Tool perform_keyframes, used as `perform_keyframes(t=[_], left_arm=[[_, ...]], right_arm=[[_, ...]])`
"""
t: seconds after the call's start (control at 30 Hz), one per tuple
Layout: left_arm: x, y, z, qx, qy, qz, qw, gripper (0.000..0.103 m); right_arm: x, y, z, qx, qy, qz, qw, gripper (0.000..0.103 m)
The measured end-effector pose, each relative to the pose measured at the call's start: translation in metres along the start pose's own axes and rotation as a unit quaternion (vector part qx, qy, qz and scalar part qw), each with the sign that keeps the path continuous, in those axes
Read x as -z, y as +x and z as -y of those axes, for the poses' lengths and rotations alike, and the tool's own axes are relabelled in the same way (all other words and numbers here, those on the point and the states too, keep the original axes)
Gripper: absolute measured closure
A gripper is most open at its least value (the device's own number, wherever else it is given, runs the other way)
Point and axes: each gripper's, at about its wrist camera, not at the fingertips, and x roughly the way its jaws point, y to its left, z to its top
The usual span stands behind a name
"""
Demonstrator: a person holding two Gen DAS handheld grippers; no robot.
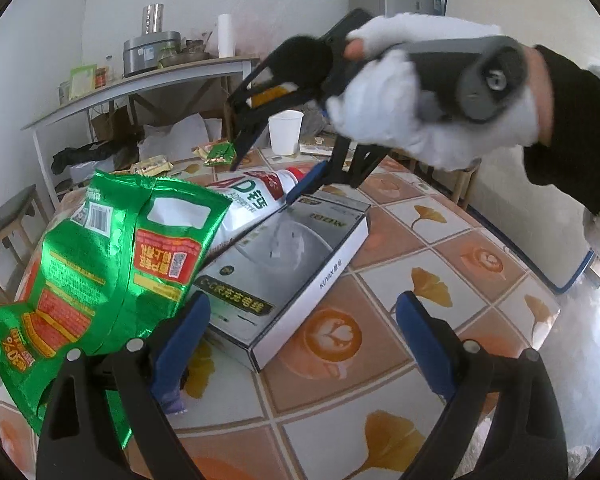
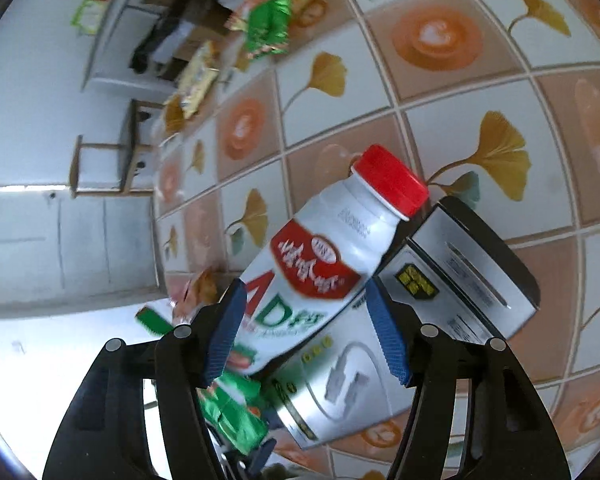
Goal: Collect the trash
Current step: 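Grasp the white AD milk bottle with the right gripper and lift it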
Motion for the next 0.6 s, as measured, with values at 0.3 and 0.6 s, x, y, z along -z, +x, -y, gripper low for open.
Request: perform_keyframes(t=[0.3,0.6], left_arm=[[0.002,0.000,-0.010,0.010,-0.015,0.005,0.9998,0.011],[0.004,-0.004,-0.010,0.016,-0.019,0.007,0.9997,0.011]], right_arm=[[-0.024,0.024,-0.012,0.022,0.049,-0.016,0.998,0.039],[-0.034,0.043,-0.034,0.052,-0.005,0.004,0.999,0.043]])
